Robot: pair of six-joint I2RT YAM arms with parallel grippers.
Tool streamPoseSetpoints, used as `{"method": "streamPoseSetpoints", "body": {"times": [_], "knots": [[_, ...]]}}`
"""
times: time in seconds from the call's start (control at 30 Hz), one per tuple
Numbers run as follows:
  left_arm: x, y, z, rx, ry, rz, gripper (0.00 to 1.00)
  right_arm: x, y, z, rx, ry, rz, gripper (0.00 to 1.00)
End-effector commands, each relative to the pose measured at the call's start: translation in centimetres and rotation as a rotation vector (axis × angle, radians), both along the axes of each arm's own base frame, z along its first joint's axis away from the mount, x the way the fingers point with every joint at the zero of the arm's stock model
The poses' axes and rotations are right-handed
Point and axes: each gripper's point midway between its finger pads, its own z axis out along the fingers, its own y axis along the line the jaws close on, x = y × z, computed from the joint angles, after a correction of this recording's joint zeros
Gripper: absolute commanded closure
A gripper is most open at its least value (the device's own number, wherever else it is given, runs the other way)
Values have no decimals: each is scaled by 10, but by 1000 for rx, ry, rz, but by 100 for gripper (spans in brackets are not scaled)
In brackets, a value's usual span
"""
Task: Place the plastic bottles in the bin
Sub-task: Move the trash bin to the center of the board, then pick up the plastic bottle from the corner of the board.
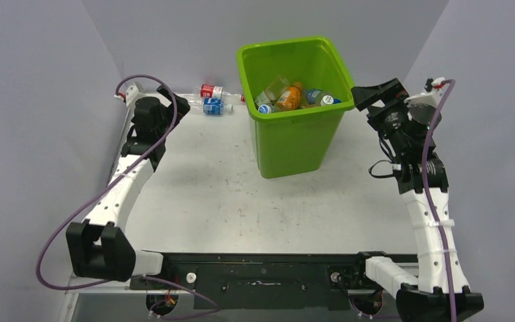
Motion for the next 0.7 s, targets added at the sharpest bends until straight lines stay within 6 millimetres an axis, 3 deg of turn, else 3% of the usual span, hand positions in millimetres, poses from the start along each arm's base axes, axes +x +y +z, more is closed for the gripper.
{"method": "streamPoseSetpoints", "body": {"times": [0.0, 0.1, 0.2, 0.37, 0.53, 0.67], "knots": [[46, -18, -20, -276, -70, -21, 4, -30, -9, 15, -41, -112, -62, 10], [78, -14, -43, -365, -87, 12, 4, -45, -7, 7, -56, -144, -56, 10], [113, -14, -78, -446, -50, 37, 4, -55, -7, -10, -68, -139, -58, 10], [151, -20, -129, -511, 24, 78, 4, -72, -3, -31, -75, -131, -46, 10], [186, -30, -161, -533, 65, 104, 4, -96, -6, -49, -101, -127, -58, 10], [213, -43, -184, -554, 89, 111, 4, -115, -17, -46, -128, -167, -103, 10]]}}
